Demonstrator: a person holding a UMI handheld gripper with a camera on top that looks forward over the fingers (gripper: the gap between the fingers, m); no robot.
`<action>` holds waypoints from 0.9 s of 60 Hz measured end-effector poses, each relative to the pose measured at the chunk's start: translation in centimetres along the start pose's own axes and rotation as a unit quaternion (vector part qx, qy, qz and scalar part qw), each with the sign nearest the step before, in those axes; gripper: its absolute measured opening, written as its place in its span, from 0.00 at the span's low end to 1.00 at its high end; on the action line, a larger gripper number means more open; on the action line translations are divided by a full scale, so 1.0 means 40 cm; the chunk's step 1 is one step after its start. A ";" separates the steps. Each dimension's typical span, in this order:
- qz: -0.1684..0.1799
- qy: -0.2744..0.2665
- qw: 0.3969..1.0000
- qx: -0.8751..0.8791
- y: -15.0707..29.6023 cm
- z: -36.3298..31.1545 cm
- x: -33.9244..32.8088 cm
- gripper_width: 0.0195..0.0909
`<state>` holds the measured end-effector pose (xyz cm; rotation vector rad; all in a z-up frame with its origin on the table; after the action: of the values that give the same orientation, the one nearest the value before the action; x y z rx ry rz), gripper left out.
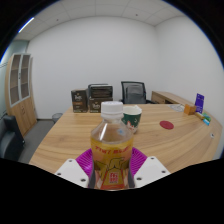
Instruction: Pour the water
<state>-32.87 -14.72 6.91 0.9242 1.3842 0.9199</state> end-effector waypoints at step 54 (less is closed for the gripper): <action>-0.131 0.211 0.438 0.864 0.479 -0.077 0.412 0.35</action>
<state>-35.92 7.74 18.49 1.8065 2.7160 -1.1672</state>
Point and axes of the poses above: the point between the fingertips, and its own axes, seen from behind it with the camera up: z to the right, y up, x forward, the way the camera looks, the point moved 3 cm from there along -x, backward, against the way the camera looks, and after that the axes turned 1 degree about x, right-handed, at the moved point
